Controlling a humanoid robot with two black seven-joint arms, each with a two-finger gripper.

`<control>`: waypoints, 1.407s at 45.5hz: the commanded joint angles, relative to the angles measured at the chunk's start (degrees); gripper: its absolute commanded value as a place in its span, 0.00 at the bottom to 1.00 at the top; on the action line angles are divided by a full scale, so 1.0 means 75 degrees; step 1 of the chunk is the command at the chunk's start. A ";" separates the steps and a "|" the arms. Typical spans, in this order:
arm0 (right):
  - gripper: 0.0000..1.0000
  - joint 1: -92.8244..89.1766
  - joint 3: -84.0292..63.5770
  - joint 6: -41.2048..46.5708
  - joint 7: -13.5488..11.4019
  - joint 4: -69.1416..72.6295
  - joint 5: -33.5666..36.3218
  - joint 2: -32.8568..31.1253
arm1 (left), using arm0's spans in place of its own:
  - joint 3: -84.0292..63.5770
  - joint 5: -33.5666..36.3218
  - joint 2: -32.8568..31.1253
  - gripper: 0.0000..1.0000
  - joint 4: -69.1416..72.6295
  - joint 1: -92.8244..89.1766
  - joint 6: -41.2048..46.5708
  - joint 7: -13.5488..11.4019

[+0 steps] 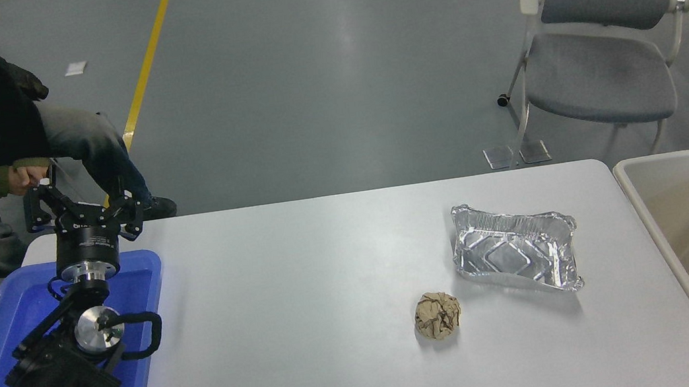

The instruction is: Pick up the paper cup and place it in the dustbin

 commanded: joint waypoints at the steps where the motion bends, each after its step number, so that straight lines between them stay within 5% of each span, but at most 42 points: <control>1: 0.00 -0.2824 0.2535 -0.1174 0.0016 -0.2799 0.1135 0.1500 | -0.0008 0.0001 0.0000 0.99 0.0000 0.0010 -0.0001 0.0004; 15: 0.00 -0.4255 0.5196 -0.2391 0.0016 -0.5568 0.1275 0.3365 | 0.0003 0.0001 0.0000 0.99 0.0000 0.0010 -0.0001 -0.0008; 25: 0.00 -0.4935 0.5655 -0.3892 -0.0054 -0.5615 0.3137 0.3682 | 0.0003 0.0001 0.0000 0.99 0.0000 -0.0002 -0.0001 -0.0008; 40: 0.00 -0.5872 0.5690 -0.4607 -0.0077 -0.5603 0.5623 0.4010 | 0.0003 0.0001 0.0000 0.99 0.0000 0.0010 -0.0001 0.0004; 64: 0.00 -0.6986 0.6159 -0.4737 -0.0066 -0.5603 0.5940 0.4478 | 0.0003 0.0001 0.0000 0.99 0.0000 -0.0002 -0.0001 -0.0008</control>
